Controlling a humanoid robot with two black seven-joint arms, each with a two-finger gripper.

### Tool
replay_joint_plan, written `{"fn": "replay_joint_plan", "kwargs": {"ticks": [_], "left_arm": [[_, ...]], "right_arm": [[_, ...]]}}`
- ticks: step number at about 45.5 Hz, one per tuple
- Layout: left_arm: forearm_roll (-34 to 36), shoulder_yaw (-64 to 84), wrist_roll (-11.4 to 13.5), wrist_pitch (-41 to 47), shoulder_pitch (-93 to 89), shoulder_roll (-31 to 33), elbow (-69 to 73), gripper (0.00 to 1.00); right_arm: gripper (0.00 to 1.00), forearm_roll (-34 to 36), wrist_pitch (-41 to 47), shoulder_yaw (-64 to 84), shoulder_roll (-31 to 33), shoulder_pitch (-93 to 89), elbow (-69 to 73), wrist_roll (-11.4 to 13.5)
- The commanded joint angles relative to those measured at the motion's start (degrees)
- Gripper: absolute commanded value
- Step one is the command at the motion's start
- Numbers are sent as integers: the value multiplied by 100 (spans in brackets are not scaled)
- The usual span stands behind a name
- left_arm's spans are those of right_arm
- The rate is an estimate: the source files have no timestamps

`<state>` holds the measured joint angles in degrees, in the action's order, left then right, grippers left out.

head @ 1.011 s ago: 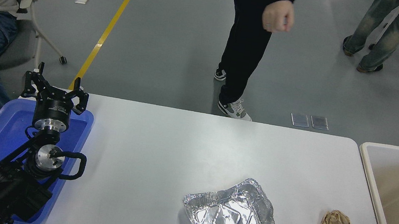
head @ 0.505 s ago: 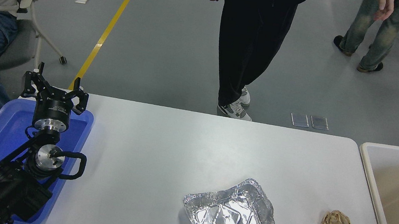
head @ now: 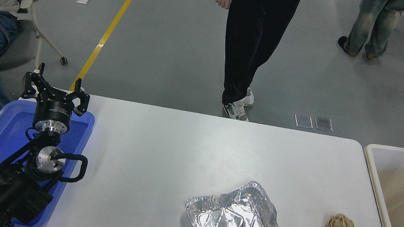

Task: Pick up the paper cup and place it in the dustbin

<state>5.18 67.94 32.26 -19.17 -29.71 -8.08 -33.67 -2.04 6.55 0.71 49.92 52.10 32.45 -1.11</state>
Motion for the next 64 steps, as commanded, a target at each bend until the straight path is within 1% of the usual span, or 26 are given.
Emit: {"fn": "replay_joint_plan", "kwargs": {"ticks": [1, 6, 13, 21, 29, 33, 38, 42, 53, 64], "left_arm": [[0, -1, 0, 1, 0, -1, 0, 99], [0, -1, 0, 1, 0, -1, 0, 99], [0, -1, 0, 1, 0, -1, 0, 99], [0, -1, 0, 1, 0, -1, 0, 99], [0, -1, 0, 1, 0, -1, 0, 99], [0, -1, 0, 1, 0, -1, 0, 99], [0, -1, 0, 1, 0, -1, 0, 99], [0, -1, 0, 1, 0, -1, 0, 99], [0, -1, 0, 1, 0, -1, 0, 99], [0, -1, 0, 1, 0, -1, 0, 99]], "right_arm": [[100, -1193, -93, 192, 835, 845, 1887, 15], [100, -1255, -136, 806, 1028, 1389, 2528, 6], [100, -1185, -285, 2150, 1037, 2496, 3179, -3], [100, -1123, -418, 3593, 906, 3657, 3725, -3], [100, -1106, -400, 4586, 545, 4632, 3944, -3], [100, -1106, -400, 5253, 265, 5247, 4173, -20], [100, -1071, -400, 6080, -289, 6012, 4480, -38], [100, -1009, -383, 6441, -711, 6382, 4683, -38], [100, -948, -312, 6521, -1590, 7067, 5596, -20], [100, -824, -269, 6599, -2487, 7393, 5904, 6]]}}
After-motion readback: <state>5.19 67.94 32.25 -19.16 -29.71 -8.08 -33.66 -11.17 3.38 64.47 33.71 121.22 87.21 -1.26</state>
